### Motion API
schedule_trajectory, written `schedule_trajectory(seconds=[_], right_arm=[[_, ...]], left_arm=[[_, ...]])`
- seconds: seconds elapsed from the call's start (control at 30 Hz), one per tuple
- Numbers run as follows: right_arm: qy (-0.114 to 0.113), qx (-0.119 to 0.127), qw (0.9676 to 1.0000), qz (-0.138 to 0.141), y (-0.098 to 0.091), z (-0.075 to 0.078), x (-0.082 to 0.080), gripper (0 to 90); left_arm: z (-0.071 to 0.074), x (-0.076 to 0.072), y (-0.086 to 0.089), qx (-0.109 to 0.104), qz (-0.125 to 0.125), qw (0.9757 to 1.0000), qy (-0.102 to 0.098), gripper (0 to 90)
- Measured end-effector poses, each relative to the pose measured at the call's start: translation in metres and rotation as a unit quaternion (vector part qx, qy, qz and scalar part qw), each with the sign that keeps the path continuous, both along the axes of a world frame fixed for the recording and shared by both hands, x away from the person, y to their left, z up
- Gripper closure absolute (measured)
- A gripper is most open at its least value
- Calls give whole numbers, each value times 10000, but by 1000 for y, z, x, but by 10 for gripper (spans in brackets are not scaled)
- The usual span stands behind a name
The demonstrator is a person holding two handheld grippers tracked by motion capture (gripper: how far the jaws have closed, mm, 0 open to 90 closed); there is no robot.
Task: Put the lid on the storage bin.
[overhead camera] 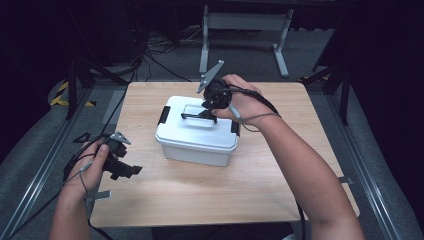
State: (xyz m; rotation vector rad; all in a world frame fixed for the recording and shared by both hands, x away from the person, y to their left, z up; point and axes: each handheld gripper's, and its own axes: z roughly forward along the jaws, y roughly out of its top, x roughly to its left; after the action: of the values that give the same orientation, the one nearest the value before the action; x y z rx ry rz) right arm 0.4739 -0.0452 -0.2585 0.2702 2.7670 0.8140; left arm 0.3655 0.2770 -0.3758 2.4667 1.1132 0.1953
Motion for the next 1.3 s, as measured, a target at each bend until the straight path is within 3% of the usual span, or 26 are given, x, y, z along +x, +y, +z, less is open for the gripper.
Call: schedule_trajectory(seconds=[0.1,0.3,0.73,1.0,1.3], right_arm=[[70,135,9999,-75,-9,8,-4,624],[-10,201,9994,-295,-32,19,-10,614],[-29,445,9956,-821,-87,26,-16,580],[-39,484,9891,-1390,-128,20,-19,563],[-22,511,9832,-1753,-172,4,-20,534]], left_arm=[[1,0,0,12,-12,10000,-16,172],[0,0,-2,-11,3,10000,33,172],[0,3,-4,11,36,10000,27,172],[-1,6,-5,-29,90,10000,-2,170],[-3,5,0,-30,233,9997,-70,170]])
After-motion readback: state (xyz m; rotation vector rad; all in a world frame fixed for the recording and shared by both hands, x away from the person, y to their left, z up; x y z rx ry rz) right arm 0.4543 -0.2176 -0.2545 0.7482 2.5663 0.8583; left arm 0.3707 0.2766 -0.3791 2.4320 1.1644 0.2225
